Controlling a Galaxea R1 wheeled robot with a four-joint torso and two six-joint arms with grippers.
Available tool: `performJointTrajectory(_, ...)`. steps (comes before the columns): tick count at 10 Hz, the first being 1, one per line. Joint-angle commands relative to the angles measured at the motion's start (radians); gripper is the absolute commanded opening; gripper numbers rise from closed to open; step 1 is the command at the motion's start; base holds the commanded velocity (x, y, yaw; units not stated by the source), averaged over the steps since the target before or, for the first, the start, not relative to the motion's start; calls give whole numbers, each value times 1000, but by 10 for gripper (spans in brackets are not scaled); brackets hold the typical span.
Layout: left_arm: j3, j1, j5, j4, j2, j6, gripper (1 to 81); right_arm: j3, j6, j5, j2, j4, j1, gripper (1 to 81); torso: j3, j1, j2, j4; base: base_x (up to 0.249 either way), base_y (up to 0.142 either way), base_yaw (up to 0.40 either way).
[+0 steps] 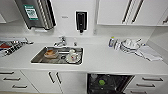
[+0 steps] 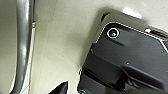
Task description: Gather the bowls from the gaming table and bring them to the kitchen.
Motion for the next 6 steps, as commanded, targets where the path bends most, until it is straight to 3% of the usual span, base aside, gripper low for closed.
performJointTrajectory(1, 4, 14, 62, -4, -2, 1, 811, -12, 5, -52, -35, 107, 87, 811, 0, 62, -96, 0, 0, 0, 0)
performJointTrajectory(6, 4, 14, 64, -4, -3, -1, 811, -79, 5, -32, 23, 211, 124, 811, 1, 174, -276, 0, 0, 0, 0)
